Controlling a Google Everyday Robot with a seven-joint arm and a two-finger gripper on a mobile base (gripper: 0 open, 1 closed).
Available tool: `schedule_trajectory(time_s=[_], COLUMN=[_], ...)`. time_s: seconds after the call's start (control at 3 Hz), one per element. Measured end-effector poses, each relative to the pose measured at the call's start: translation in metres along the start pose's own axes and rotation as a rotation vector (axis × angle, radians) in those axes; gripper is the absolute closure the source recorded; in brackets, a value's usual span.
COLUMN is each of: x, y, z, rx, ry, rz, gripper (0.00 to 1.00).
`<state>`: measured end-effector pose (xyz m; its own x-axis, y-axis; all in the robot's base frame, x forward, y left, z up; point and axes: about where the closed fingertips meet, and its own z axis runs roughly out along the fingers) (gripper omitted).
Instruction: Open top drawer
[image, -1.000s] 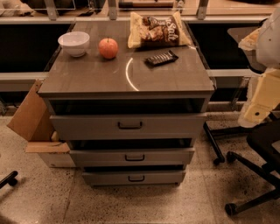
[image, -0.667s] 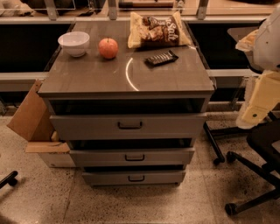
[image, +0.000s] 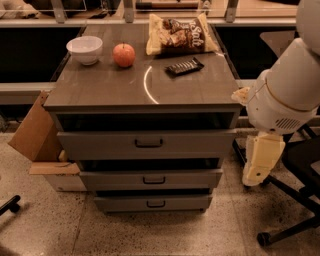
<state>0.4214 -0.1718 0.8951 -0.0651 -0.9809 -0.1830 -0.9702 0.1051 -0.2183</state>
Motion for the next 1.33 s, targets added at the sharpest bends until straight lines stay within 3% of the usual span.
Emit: schedule_trajectory(time_s=[0.33,0.67,1.33], x=[0.001,0.007,0.009], y=[-0.001,-0.005,-0.005], z=[0.009,0.054,0.136], rx=[-0.006,-0.044,-0.077], ry=[-0.002,-0.015,-0.123], rz=[-0.004,-0.03,-0.101], gripper=[0.0,0.0,0.0])
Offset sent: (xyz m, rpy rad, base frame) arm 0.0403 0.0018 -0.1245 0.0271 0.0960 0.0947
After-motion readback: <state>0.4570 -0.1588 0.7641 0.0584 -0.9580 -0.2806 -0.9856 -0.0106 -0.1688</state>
